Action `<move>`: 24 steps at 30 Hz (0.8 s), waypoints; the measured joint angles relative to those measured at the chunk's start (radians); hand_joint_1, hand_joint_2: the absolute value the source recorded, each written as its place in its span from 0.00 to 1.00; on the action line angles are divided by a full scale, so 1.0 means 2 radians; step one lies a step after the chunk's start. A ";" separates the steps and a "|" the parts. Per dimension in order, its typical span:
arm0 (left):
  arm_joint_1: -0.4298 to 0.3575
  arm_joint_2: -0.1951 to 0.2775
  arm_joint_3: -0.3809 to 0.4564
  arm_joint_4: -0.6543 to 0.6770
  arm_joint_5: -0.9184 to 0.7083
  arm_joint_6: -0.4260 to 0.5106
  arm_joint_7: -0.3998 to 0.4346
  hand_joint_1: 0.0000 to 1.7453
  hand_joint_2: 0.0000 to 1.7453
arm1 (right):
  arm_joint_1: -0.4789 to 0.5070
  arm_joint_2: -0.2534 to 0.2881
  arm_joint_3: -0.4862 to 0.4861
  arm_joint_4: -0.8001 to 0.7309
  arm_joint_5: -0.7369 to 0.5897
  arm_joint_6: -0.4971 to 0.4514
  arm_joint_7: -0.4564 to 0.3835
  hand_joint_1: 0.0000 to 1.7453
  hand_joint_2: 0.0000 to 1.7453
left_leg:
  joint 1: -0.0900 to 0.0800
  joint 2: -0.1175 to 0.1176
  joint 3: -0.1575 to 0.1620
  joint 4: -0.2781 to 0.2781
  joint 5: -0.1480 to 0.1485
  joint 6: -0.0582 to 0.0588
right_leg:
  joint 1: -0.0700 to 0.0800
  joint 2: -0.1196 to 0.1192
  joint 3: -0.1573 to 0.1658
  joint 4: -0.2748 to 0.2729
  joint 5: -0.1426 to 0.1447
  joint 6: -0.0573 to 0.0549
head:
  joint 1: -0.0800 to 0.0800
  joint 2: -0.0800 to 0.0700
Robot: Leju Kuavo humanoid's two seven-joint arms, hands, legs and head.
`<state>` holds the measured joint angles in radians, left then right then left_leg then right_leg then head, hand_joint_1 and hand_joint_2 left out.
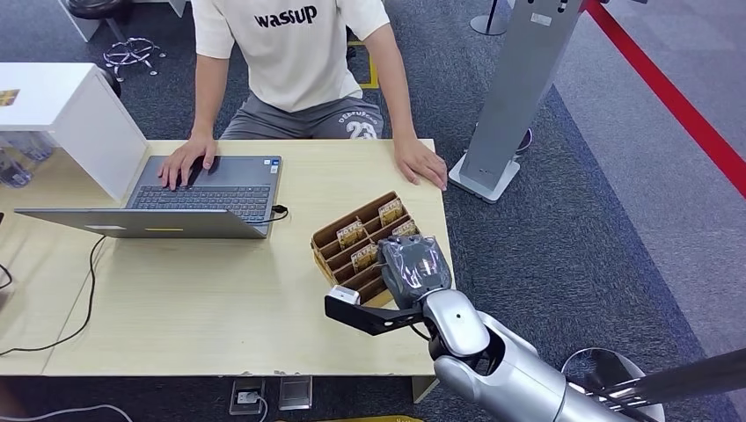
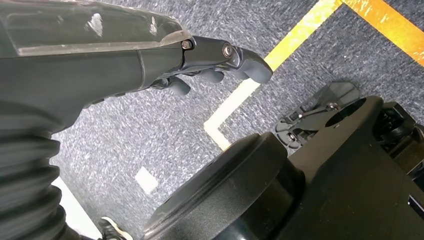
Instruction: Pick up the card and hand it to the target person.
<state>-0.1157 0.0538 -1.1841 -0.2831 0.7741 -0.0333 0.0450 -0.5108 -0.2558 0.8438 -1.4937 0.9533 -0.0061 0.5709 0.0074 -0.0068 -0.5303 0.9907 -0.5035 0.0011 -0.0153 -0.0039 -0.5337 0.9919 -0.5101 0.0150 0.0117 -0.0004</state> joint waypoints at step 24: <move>0.001 -0.001 0.008 0.000 0.017 -0.006 0.000 0.00 1.00 | -0.024 -0.025 -0.024 -0.079 0.021 -0.091 -0.050 0.77 1.00 | 0.000 0.000 0.000 0.000 0.000 0.000 | 0.000 0.000 0.000 0.000 0.000 0.000 | 0.000 0.000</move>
<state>-0.1131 0.0511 -1.1685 -0.2831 0.8078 -0.0456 0.0449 -0.5582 -0.3050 0.7956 -1.6507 0.9946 -0.1888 0.4711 0.0075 -0.0069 -0.5311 0.9906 -0.5035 0.0011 -0.0152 -0.0040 -0.5337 0.9920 -0.5101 0.0150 0.0115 -0.0003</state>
